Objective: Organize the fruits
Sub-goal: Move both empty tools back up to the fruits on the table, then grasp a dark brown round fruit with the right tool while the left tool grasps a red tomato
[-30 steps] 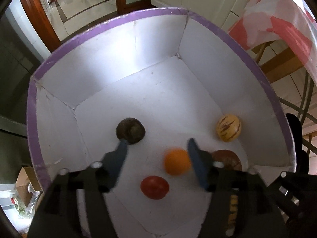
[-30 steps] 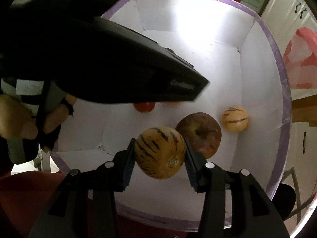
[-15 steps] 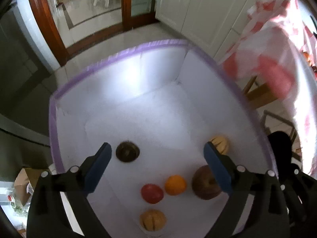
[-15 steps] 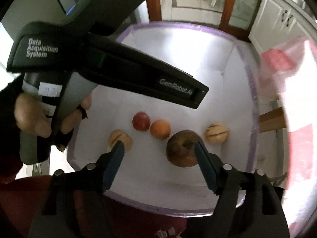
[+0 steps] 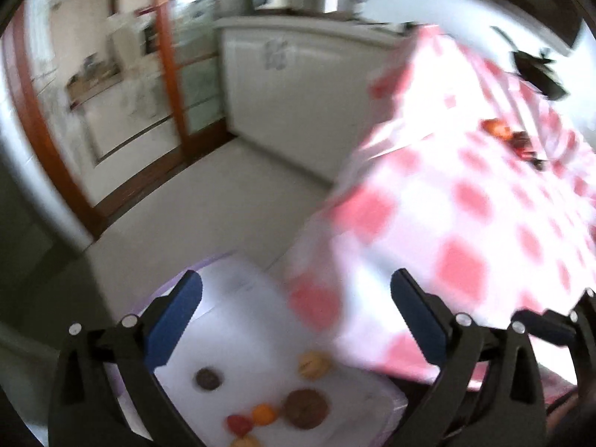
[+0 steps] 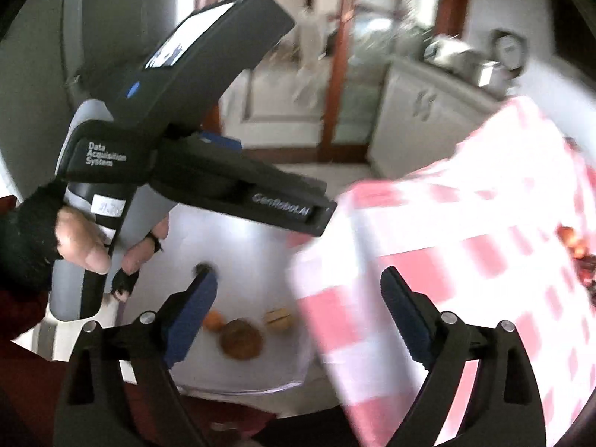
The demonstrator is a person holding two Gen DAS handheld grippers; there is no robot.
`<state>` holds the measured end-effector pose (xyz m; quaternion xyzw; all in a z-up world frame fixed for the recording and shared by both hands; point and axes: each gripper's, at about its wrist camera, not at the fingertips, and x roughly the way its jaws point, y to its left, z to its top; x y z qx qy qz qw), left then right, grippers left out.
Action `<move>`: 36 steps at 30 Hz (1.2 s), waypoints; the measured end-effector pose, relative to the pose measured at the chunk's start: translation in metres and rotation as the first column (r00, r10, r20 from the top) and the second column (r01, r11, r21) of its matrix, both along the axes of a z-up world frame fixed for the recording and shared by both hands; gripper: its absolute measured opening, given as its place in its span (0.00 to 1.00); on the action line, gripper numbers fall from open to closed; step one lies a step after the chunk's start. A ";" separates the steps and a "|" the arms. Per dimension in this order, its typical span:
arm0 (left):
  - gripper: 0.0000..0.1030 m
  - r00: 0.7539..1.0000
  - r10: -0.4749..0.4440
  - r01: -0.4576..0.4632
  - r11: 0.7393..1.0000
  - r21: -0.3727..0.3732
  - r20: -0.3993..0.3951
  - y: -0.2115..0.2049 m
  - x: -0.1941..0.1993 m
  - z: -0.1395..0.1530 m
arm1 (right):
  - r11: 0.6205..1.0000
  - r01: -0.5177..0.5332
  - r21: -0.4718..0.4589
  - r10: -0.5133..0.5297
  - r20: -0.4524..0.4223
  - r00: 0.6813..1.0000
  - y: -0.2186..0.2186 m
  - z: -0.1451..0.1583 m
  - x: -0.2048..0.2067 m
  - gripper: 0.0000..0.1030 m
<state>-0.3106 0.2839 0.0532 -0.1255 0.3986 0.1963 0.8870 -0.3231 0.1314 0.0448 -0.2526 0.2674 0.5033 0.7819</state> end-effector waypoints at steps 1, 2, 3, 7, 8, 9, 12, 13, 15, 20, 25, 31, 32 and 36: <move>0.99 0.999 -0.038 0.038 0.999 -0.005 0.009 -0.010 0.010 0.004 | 0.999 0.027 0.024 -0.028 0.023 0.999 -0.013 0.005 0.010 0.84; 0.99 0.995 -0.095 0.095 0.995 -0.013 0.008 -0.024 0.028 0.008 | 0.998 0.053 0.038 -0.055 0.039 0.998 -0.025 0.008 0.019 0.84; 0.99 0.990 -0.141 0.141 0.990 -0.019 -0.002 -0.038 0.044 0.009 | 0.993 0.112 0.047 -0.114 0.054 0.992 -0.041 0.011 0.036 0.84; 0.99 0.949 -0.316 0.316 0.948 -0.043 0.011 -0.098 0.115 0.007 | 0.936 0.347 0.065 -0.347 -0.010 0.938 -0.105 0.014 0.110 0.84; 0.99 0.934 -0.355 0.356 0.934 -0.035 0.027 -0.117 0.138 0.003 | 0.918 0.391 0.072 -0.389 -0.030 0.921 -0.118 0.013 0.124 0.84; 0.99 0.927 -0.373 0.374 0.927 -0.027 0.032 -0.130 0.155 0.000 | 0.886 0.456 0.086 -0.451 -0.071 0.890 -0.139 0.011 0.147 0.84; 0.98 0.905 -0.422 0.425 0.904 -0.051 0.047 -0.167 0.213 -0.012 | 0.788 0.609 0.091 -0.594 -0.153 0.790 -0.181 -0.004 0.203 0.84; 0.98 0.899 -0.434 0.437 0.898 -0.057 0.052 -0.176 0.229 -0.015 | 0.752 0.652 0.096 -0.631 -0.177 0.755 -0.198 -0.003 0.221 0.84; 0.98 0.899 -0.435 0.437 0.898 -0.049 0.057 -0.194 0.268 -0.021 | 0.679 0.727 0.106 -0.698 -0.214 0.683 -0.229 -0.004 0.254 0.84; 0.98 0.903 -0.425 0.429 0.899 -0.085 0.062 -0.212 0.329 -0.031 | 0.519 0.848 0.106 -0.798 -0.294 0.525 -0.290 -0.010 0.317 0.84; 0.98 0.908 -0.406 0.419 0.890 -0.181 0.108 -0.200 0.346 -0.034 | 0.432 0.897 0.090 -0.838 -0.327 0.436 -0.327 -0.024 0.382 0.84; 0.98 0.903 -0.386 0.421 0.882 -0.214 0.187 -0.189 0.336 -0.031 | 0.327 0.941 0.090 -0.851 -0.405 0.335 -0.351 -0.028 0.458 0.73; 0.98 0.905 -0.384 0.419 0.881 -0.219 0.183 -0.189 0.337 -0.032 | 0.308 0.947 0.088 -0.856 -0.409 0.317 -0.352 -0.029 0.472 0.71; 0.98 0.903 -0.388 0.423 0.880 -0.218 0.183 -0.190 0.337 -0.032 | 0.268 0.961 0.063 -0.867 -0.420 0.269 -0.347 -0.032 0.506 0.66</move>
